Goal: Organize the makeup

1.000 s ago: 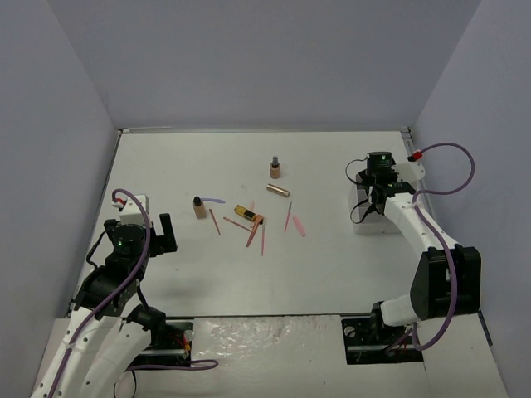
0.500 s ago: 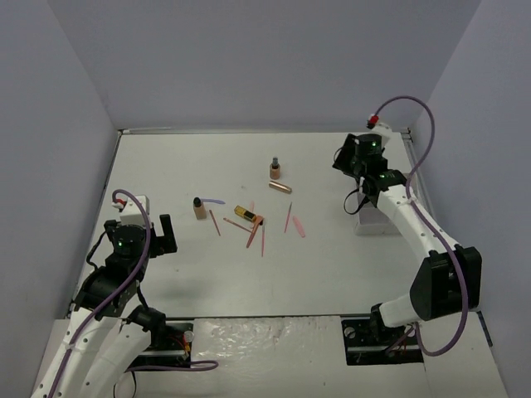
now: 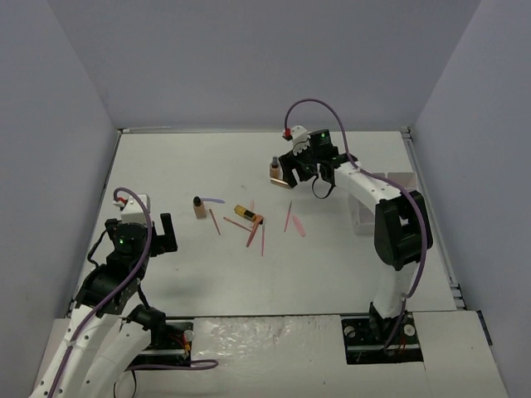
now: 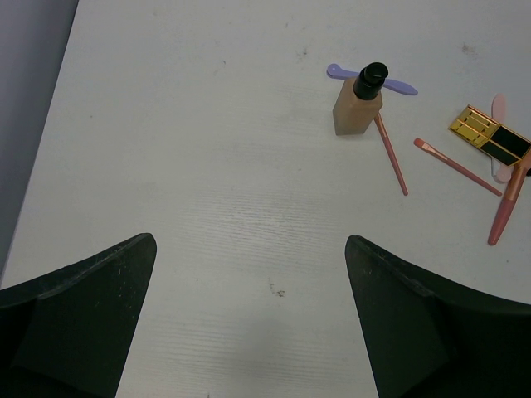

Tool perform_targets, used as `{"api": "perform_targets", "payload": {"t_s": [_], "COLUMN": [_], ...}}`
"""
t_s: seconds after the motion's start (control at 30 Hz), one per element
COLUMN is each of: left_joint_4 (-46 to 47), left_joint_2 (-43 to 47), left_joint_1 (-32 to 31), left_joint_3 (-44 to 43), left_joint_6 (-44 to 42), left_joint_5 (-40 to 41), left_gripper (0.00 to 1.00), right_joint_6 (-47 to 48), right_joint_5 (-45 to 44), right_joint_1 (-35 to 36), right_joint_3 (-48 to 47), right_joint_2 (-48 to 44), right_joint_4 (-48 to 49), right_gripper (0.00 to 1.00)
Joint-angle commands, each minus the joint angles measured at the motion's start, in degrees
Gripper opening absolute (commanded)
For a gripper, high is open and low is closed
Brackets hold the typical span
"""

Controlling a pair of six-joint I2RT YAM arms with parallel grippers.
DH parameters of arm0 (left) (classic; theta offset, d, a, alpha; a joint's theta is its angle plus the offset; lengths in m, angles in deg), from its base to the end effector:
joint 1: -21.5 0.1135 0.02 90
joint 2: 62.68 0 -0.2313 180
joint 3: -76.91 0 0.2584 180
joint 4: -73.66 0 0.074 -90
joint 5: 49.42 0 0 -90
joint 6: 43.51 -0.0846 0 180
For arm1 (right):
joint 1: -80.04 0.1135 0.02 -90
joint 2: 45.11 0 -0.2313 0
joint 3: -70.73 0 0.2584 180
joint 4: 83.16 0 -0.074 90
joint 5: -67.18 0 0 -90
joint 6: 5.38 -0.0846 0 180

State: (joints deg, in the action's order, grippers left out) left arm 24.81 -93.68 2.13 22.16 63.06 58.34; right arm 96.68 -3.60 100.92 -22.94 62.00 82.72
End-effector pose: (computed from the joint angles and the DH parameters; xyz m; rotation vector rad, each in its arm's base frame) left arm 0.1956 -0.0414 0.2711 -0.1481 1.9824 -0.0941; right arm 0.4346 0.1956 0.2033 -0.7793 1.8973 0.4396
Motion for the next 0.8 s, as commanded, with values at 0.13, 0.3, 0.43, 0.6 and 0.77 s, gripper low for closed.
{"api": "perform_targets", "payload": {"t_s": [0.13, 0.3, 0.43, 0.6, 0.77], "left_joint_4": [4.0, 4.0, 4.0, 4.0, 4.0], "left_joint_2": [-0.7, -0.9, -1.0, -1.0, -1.1], "left_joint_1": [0.7, 0.7, 0.7, 0.7, 0.7], "left_joint_3": [-1.3, -1.2, -1.2, -1.2, -1.2], "left_joint_6": [0.0, 0.1, 0.2, 0.3, 0.3], "left_joint_5": [0.5, 0.6, 0.8, 0.9, 0.7], "left_gripper": [0.97, 0.97, 0.97, 0.97, 0.97], "right_joint_6": [7.8, 8.0, 8.0, 8.8, 9.0], "right_joint_5": [8.0, 8.3, 8.5, 7.2, 5.3], "right_joint_1": [0.0, 0.1, 0.3, 1.5, 2.4], "right_joint_3": [-11.5, -13.9, -14.7, -13.8, -12.4], "right_joint_2": [10.9, 15.0, 17.1, 18.3, 18.9], "right_joint_4": [-1.3, -1.2, -1.2, -1.2, -1.0], "right_gripper": [0.7, 0.67, 0.64, 0.6, 0.55]}}
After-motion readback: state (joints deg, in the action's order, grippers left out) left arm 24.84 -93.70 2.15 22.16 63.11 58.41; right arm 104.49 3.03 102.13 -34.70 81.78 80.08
